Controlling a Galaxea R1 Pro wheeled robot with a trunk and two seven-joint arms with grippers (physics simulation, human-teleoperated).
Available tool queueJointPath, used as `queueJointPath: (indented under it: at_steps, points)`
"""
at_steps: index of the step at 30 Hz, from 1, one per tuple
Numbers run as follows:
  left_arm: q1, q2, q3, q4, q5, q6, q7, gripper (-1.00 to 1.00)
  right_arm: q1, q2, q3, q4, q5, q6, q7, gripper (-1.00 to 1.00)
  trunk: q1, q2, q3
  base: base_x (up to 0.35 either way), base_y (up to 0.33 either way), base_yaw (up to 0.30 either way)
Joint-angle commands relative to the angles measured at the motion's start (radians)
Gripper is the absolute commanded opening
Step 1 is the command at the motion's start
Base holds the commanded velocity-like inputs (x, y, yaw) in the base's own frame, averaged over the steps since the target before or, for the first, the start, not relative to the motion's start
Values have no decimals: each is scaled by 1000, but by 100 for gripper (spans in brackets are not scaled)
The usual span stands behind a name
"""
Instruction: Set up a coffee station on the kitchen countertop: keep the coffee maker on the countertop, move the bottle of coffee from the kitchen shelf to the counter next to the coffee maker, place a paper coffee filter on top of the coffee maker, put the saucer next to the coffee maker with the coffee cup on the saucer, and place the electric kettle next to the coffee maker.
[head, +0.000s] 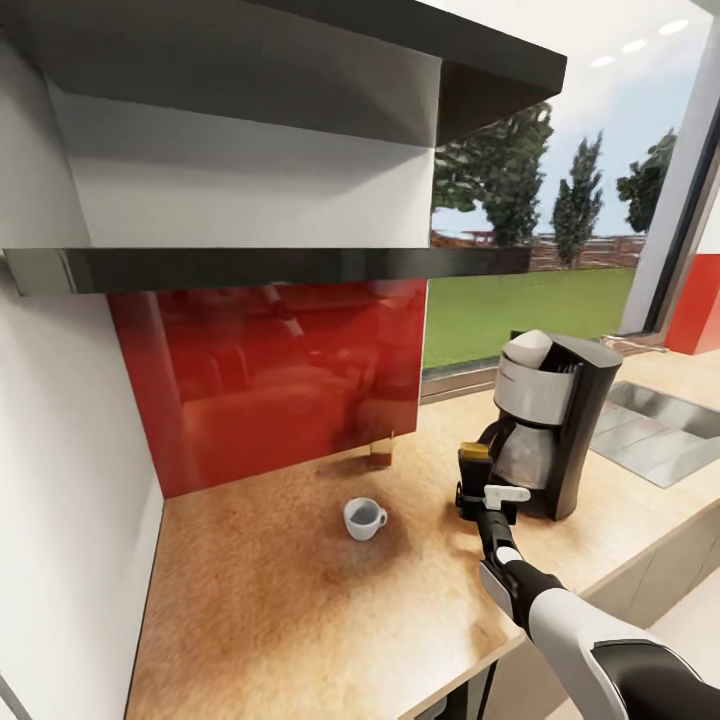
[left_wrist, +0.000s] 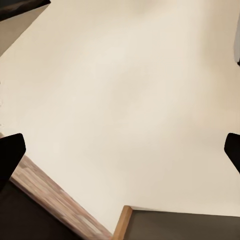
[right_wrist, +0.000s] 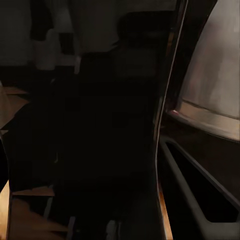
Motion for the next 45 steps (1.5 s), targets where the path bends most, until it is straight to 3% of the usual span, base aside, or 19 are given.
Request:
queueJointPath:
  at_steps: [1, 14, 15, 45]
  points:
    - [0, 0, -8, -1, 1, 5, 2, 100, -1, 0, 6, 1, -3, -3, -6, -100, 0, -1, -1, 42, 40, 0]
    - [0, 0, -8, -1, 1, 5, 2, 100, -1, -1, 6, 1, -3, -3, -7, -100, 0, -1, -1, 6, 5, 0]
    - [0, 0, -8, -1, 1, 5, 2, 100, -1, -1, 6, 1, -3, -3, -8, 100, 0, -1, -1, 0, 0, 0]
    - [0, 0, -9, -1, 2, 5, 2, 100, -1, -2, 6, 1, -3, -3, -9, 100, 0, -1, -1, 0, 0, 0]
